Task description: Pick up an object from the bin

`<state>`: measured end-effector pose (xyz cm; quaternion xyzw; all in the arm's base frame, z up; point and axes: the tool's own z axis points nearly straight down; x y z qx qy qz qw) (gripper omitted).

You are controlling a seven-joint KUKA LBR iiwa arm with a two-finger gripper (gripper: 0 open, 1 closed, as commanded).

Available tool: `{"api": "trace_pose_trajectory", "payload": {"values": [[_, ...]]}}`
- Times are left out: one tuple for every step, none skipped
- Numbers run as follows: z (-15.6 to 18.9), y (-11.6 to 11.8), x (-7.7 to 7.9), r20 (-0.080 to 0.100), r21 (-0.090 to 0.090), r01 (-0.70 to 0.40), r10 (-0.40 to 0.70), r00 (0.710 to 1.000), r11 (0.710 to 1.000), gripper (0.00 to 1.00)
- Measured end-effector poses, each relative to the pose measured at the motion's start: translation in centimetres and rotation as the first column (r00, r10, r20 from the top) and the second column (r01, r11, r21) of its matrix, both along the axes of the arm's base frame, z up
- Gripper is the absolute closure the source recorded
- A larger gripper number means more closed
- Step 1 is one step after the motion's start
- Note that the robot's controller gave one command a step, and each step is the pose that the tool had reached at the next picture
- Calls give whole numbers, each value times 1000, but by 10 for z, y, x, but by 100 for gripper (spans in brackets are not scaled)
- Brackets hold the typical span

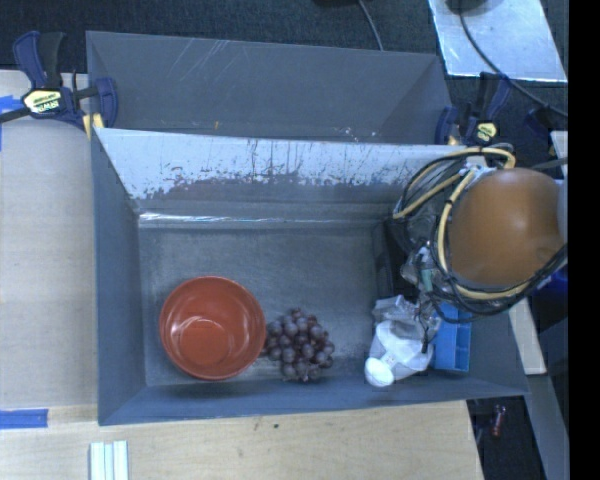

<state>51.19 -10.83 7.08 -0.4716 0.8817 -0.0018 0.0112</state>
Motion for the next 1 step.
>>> {"api": "trace_pose_trajectory", "payload": {"values": [[0, 0, 0, 0, 0, 1, -1, 1000, 1000, 100]]}}
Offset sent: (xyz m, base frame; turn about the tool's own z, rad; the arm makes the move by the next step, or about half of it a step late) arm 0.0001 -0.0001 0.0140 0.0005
